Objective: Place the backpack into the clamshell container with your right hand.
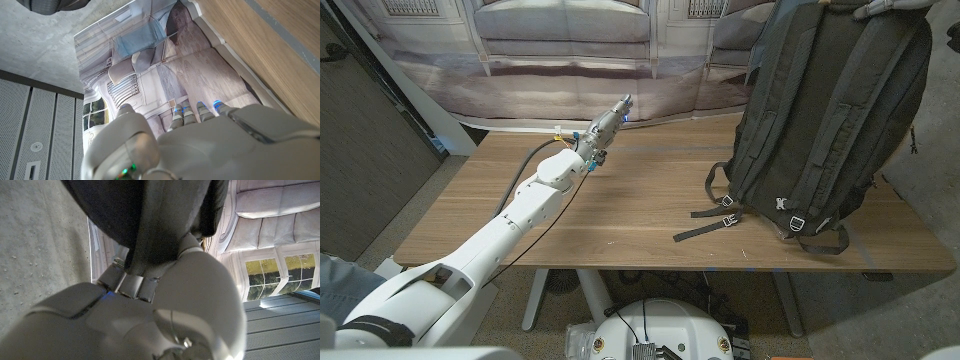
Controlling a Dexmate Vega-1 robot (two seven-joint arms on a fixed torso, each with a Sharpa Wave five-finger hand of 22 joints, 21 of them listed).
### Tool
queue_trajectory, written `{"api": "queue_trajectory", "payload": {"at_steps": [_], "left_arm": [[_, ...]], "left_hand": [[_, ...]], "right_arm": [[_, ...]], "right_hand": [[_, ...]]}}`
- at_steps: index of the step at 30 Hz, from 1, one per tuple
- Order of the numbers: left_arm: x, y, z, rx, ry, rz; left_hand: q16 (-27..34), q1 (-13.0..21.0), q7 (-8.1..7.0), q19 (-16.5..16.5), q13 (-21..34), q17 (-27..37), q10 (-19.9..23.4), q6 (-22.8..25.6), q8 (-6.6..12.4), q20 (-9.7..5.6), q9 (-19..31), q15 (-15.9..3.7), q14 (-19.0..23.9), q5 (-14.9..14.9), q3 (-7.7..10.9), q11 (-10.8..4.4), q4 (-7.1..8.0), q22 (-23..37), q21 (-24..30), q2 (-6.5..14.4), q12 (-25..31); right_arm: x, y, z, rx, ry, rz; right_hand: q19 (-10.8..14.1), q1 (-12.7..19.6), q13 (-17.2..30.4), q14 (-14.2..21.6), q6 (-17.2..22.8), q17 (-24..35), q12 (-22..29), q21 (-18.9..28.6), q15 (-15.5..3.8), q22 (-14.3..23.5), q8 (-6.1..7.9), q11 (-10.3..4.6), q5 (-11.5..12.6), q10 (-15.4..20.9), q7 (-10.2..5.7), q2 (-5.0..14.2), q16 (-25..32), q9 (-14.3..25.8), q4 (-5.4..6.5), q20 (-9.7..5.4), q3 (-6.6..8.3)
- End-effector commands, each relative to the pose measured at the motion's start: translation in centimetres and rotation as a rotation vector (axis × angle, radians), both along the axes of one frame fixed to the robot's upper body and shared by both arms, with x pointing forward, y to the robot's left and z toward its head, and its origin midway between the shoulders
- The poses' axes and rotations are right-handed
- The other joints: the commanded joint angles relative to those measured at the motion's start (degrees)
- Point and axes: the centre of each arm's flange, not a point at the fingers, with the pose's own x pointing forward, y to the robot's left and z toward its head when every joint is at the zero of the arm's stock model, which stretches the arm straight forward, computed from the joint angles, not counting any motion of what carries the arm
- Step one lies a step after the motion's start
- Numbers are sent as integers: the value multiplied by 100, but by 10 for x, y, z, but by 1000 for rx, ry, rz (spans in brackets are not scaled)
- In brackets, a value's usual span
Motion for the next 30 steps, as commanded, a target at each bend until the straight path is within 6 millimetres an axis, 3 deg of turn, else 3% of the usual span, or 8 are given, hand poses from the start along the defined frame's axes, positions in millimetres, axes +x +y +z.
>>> {"api": "queue_trajectory", "payload": {"at_steps": [1,11,30], "left_arm": [[0,5,-2,-9,6,9],[-3,9,-4,-12,8,23],[-9,8,-5,-2,14,31]], "left_hand": [[-3,4,20,-181,17,12,-21,23,3,24,15,-7,-33,-8,-41,0,22,24,22,45,24],[-4,6,26,-195,17,12,-34,38,8,40,15,-7,-37,-10,-50,7,23,25,18,49,19],[-5,13,20,-206,17,12,-29,24,0,39,15,-4,-41,-14,-63,18,24,25,17,58,22]], "right_arm": [[36,5,5,-18,81,17],[66,3,6,-14,130,14],[96,-22,-6,37,127,-30]], "right_hand": [[-45,219,20,-8,37,27,-19,58,-253,1,-19,-143,22,134,-45,254,-27,17,132,-847,258],[-86,201,16,-27,49,13,-64,84,-255,-43,-39,-175,26,149,-45,255,-71,28,134,-843,262],[-137,187,27,-14,78,-47,-140,143,-257,-117,-88,-193,28,152,-78,263,-150,24,128,-848,272]]}}
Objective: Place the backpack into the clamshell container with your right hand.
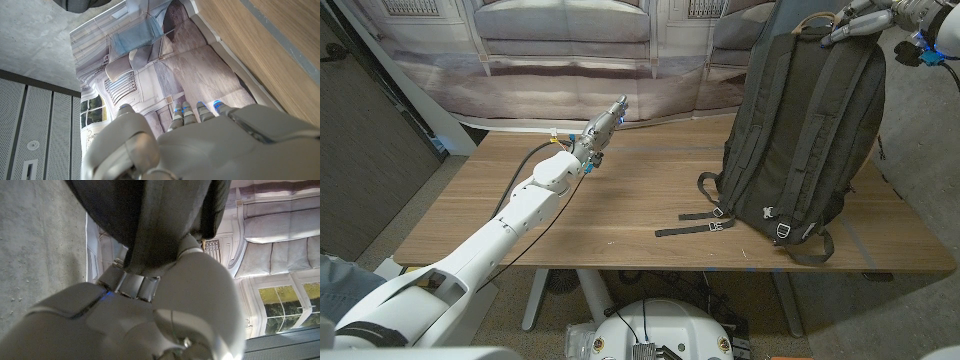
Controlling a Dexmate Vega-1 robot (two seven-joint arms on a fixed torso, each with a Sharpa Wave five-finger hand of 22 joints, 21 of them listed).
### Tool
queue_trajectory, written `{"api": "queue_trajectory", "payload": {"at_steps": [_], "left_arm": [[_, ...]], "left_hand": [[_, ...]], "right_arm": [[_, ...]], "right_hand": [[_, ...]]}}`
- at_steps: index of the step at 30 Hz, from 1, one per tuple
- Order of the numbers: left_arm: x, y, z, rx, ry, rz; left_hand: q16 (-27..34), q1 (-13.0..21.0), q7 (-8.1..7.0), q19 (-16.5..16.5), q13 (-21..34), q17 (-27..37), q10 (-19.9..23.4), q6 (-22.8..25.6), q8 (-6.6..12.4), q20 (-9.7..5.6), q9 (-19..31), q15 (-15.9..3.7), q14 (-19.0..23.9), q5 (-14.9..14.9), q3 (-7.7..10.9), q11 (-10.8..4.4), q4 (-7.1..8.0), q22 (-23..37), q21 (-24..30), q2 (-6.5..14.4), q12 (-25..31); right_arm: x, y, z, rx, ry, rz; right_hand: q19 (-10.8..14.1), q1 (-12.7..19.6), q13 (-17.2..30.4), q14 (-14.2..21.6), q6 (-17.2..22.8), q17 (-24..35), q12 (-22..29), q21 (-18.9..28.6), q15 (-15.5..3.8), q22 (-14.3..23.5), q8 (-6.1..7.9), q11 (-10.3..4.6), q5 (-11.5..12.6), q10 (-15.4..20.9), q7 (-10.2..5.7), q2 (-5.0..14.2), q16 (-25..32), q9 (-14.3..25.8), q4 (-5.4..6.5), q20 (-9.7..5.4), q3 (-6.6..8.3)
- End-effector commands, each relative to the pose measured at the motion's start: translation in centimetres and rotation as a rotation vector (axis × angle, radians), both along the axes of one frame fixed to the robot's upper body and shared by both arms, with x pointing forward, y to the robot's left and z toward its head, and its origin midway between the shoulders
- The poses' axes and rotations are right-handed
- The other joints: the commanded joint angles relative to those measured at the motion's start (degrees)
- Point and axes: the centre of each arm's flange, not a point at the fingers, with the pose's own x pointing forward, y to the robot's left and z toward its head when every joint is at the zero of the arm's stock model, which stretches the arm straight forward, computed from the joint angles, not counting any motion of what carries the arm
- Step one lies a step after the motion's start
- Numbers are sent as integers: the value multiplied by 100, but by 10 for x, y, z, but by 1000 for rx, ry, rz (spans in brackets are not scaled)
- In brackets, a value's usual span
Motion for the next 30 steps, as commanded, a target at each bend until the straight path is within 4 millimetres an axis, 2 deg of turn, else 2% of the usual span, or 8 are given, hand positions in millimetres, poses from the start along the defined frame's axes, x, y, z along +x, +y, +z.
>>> {"api": "queue_trajectory", "payload": {"at_steps": [1,17,30], "left_arm": [[-4,0,-1,3,3,11],[-13,2,-7,-4,6,31],[-17,7,-7,-11,0,41]], "left_hand": [[-4,13,6,-206,17,12,-30,11,0,38,15,-3,-40,-14,-41,13,1,25,17,59,22],[-6,18,14,-214,17,12,-36,15,1,38,15,1,-47,-16,-54,7,1,25,16,63,21],[-5,23,15,-219,17,12,-37,10,-1,40,15,-1,-50,-17,-63,13,2,25,16,68,21]], "right_arm": [[20,-16,-9,32,-5,-37],[41,-41,-22,56,-12,-66],[59,-44,-32,62,-33,-39]], "right_hand": [[4,203,27,24,69,-2,-38,51,-229,-6,-5,-197,38,167,-63,248,-14,24,125,-863,271],[-33,192,81,11,70,4,-72,74,-229,-58,-33,-207,41,145,-91,249,-48,39,125,-860,284],[-86,170,124,-19,61,21,-108,84,-231,-99,-55,-238,45,120,-117,252,-80,62,133,-857,293]]}}
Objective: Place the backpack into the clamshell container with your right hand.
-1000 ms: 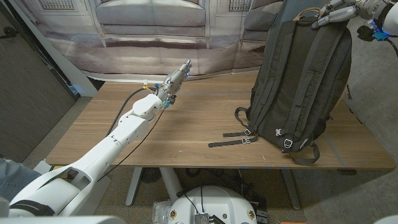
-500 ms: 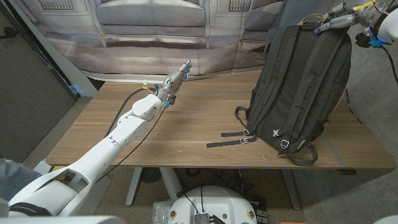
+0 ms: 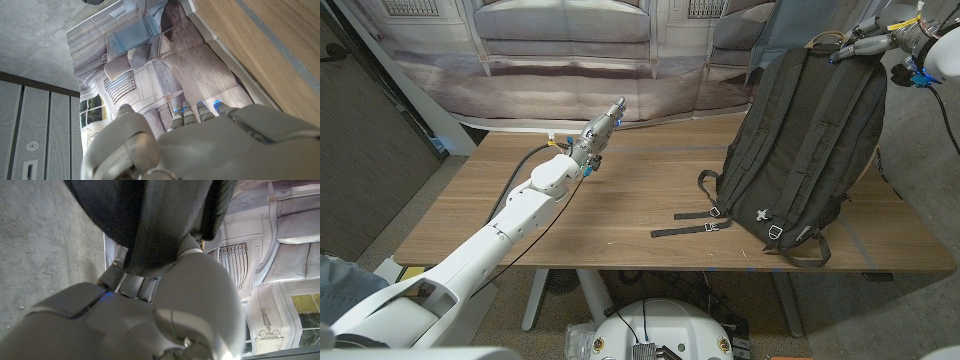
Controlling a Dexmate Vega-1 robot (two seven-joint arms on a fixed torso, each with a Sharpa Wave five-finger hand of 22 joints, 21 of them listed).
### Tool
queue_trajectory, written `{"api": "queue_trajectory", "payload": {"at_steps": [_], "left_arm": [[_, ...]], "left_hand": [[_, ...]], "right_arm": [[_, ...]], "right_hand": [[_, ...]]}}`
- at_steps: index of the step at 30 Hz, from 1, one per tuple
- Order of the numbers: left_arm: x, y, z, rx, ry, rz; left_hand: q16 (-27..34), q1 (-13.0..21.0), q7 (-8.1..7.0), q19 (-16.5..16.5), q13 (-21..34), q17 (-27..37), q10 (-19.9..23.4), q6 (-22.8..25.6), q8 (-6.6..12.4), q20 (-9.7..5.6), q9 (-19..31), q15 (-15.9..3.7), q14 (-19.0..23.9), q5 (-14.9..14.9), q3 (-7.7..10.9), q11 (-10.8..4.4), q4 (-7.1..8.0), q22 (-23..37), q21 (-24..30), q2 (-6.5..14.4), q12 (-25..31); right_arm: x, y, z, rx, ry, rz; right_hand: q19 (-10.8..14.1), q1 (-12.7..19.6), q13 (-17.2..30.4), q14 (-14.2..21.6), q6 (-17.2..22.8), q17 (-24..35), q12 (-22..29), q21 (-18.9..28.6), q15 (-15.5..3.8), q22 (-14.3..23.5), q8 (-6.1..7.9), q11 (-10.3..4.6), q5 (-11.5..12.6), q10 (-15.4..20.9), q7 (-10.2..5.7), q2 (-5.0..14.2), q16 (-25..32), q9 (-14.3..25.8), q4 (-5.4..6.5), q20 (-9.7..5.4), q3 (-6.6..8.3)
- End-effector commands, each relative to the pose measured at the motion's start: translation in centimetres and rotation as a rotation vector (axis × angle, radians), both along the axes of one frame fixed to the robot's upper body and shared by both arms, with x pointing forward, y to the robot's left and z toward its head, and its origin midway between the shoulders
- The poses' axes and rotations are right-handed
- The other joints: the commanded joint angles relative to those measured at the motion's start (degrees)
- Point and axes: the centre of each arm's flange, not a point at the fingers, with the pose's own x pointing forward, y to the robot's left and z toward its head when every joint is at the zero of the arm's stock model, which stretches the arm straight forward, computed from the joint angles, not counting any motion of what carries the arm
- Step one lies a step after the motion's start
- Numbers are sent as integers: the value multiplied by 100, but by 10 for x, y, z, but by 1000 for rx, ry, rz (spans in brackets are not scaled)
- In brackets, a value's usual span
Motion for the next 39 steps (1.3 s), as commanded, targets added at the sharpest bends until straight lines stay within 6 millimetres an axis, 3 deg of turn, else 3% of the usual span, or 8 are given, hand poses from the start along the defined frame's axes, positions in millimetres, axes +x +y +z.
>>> {"api": "queue_trajectory", "payload": {"at_steps": [1,16,30,39], "left_arm": [[-3,3,-1,-3,-3,8],[-1,8,1,1,3,13],[2,14,-4,-8,21,26],[2,15,2,-1,12,36]], "left_hand": [[-5,24,12,-217,17,12,-35,11,-1,36,15,0,-50,-17,-24,8,9,25,17,69,22],[-4,28,11,-221,17,12,-31,15,0,37,15,-4,-51,-19,-35,10,10,25,18,74,24],[-5,33,7,-222,17,12,-41,10,-2,38,15,-8,-56,-21,-47,3,11,25,20,79,21],[-5,35,11,-226,17,13,-38,8,-2,42,15,-4,-57,-22,-53,2,12,25,19,81,23]], "right_arm": [[18,-5,-11,11,-21,14],[54,2,-32,-27,-23,-15],[87,8,-35,-79,-29,-55],[102,6,-33,-91,-27,-79]], "right_hand": [[-26,188,18,-11,68,30,-21,46,-242,5,-4,-203,37,163,-127,233,-17,31,134,-840,293],[-80,175,59,-31,78,44,-56,61,-244,-25,-21,-229,46,144,-149,234,-45,50,137,-845,300],[-108,164,82,-63,92,59,-93,83,-246,-49,-42,-240,54,147,-174,236,-78,57,141,-843,308],[-126,158,86,-66,96,58,-106,89,-246,-60,-56,-249,56,166,-186,240,-93,55,143,-843,312]]}}
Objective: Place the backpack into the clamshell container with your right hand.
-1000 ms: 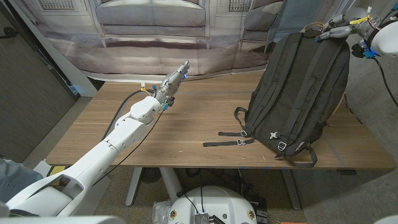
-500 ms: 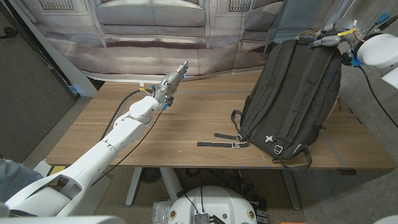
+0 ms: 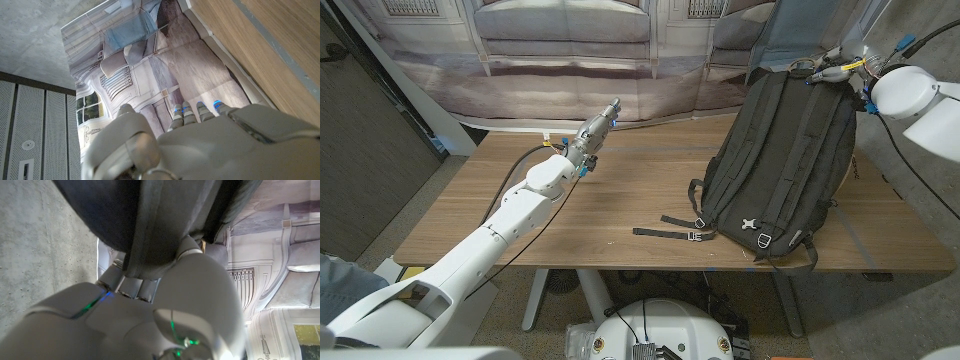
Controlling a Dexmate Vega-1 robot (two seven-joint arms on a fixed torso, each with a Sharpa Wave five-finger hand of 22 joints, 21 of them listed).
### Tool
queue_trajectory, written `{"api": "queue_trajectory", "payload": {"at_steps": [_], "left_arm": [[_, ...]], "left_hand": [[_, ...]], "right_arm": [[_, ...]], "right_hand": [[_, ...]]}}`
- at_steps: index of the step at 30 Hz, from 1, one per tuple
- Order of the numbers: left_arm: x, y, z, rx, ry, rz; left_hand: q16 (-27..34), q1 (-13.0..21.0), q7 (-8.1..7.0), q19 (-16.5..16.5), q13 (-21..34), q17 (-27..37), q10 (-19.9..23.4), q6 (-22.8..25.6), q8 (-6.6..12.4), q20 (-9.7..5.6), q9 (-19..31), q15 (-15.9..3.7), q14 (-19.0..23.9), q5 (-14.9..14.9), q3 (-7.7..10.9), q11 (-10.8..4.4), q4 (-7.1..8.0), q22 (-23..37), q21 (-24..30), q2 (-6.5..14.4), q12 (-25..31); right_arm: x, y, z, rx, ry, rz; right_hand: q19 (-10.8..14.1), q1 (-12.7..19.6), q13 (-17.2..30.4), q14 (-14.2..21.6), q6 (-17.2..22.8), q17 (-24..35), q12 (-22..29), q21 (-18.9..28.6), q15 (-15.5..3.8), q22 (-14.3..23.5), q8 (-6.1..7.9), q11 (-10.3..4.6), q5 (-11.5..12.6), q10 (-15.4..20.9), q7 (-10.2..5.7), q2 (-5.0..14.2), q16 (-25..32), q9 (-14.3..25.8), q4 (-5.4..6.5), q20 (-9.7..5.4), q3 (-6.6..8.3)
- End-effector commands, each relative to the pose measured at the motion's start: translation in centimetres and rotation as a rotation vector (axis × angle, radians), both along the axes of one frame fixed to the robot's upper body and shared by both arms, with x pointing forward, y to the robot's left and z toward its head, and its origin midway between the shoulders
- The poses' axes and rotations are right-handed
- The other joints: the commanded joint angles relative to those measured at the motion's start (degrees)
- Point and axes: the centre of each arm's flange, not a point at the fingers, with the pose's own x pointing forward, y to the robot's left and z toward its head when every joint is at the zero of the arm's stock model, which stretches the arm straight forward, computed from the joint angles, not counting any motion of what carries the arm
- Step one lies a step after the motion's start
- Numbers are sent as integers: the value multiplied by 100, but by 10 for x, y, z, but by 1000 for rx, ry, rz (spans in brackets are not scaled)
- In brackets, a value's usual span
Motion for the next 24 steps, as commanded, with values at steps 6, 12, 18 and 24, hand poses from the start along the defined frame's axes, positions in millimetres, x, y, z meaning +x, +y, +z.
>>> {"api": "queue_trajectory", "payload": {"at_steps": [6,12,18,24], "left_arm": [[-2,5,10,7,-12,18],[-3,7,12,8,-11,29],[-3,7,12,8,-11,34],[-3,8,12,11,-8,40]], "left_hand": [[-4,6,13,-231,17,13,-36,5,-3,40,15,-3,-58,-23,-60,13,13,25,18,53,24],[-3,8,6,-230,17,13,-35,5,-3,37,15,-5,-57,-23,-65,-2,13,25,20,55,25],[-3,9,14,-231,17,13,-35,10,-1,39,15,0,-55,-24,-69,3,13,25,20,56,25],[-4,11,15,-232,17,13,-47,8,-1,39,15,-3,-60,-24,-73,1,14,25,20,58,20]], "right_arm": [[29,-3,-2,-30,-9,-52],[33,-8,-5,-23,-17,-71],[40,-16,-12,-4,-21,-87],[48,-26,-20,19,-18,-106]], "right_hand": [[-29,157,36,-29,80,0,-39,23,-268,-4,-2,-228,39,196,-127,236,-17,13,153,-890,213],[-39,158,47,-31,93,3,-53,26,-269,-11,-10,-215,41,183,-140,240,-25,7,152,-893,218],[-52,158,37,-32,90,11,-73,28,-269,-20,-17,-222,42,197,-156,236,-31,17,150,-894,221],[-78,157,57,-62,96,-22,-91,19,-268,-34,-34,-235,44,174,-176,239,-74,6,151,-891,227]]}}
